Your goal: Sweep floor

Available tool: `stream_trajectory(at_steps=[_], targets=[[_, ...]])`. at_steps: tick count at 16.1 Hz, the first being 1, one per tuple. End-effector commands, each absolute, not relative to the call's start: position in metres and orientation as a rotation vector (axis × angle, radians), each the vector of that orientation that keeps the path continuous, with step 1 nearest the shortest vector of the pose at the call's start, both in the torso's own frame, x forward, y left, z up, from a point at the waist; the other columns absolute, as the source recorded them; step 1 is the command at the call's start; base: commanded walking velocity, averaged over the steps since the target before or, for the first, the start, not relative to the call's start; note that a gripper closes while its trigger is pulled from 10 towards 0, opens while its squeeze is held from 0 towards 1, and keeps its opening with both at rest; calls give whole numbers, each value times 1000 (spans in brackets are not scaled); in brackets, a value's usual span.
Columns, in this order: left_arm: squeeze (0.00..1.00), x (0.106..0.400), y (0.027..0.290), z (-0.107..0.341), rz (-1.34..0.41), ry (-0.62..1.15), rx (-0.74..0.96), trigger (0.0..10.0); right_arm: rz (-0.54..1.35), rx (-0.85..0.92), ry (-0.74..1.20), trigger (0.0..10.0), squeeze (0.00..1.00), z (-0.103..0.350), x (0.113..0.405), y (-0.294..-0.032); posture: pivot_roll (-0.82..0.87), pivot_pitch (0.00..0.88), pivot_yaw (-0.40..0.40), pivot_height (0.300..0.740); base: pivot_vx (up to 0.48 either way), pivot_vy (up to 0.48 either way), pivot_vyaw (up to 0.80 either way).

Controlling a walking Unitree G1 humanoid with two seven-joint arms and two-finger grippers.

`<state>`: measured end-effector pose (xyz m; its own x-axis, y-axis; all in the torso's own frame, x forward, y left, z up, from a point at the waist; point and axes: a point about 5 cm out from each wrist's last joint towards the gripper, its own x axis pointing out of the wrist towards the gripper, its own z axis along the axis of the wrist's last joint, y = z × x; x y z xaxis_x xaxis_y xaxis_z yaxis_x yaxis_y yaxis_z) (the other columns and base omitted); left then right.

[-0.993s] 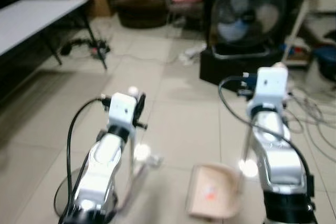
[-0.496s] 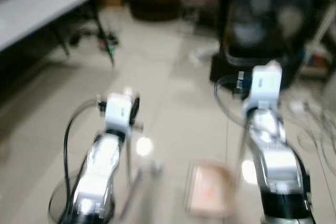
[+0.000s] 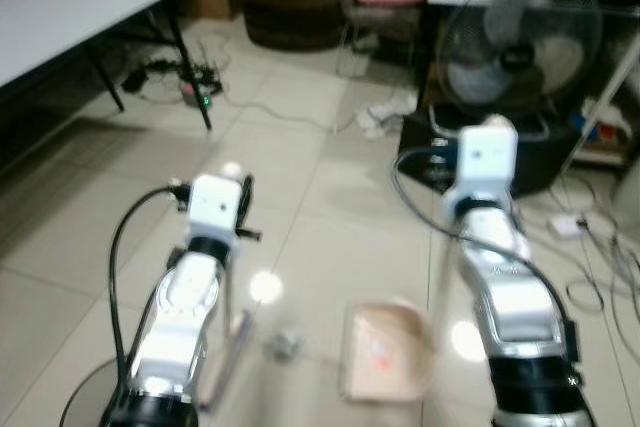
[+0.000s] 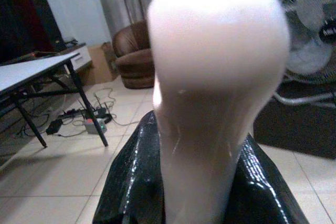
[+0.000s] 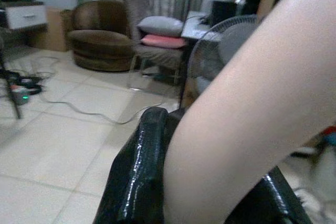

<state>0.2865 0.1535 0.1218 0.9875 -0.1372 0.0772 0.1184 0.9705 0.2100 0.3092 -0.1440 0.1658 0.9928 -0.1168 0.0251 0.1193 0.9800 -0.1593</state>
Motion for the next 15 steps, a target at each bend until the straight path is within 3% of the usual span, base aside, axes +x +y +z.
stream_trajectory(at_steps=[1,14,15], targets=[[0,287,162,131,-101,-131,236,10000,-75,-147,-76,10000,0,178,312,-131,-62,0,25,740,435,0,0],[0,301,150,133,-171,-130,237,10000,-92,-125,-91,10000,0,174,308,-131,-81,0,89,740,434,0,0],[0,302,150,131,-173,-105,170,10000,-102,-144,-95,10000,0,173,309,-132,-83,0,99,740,0,0,0]])
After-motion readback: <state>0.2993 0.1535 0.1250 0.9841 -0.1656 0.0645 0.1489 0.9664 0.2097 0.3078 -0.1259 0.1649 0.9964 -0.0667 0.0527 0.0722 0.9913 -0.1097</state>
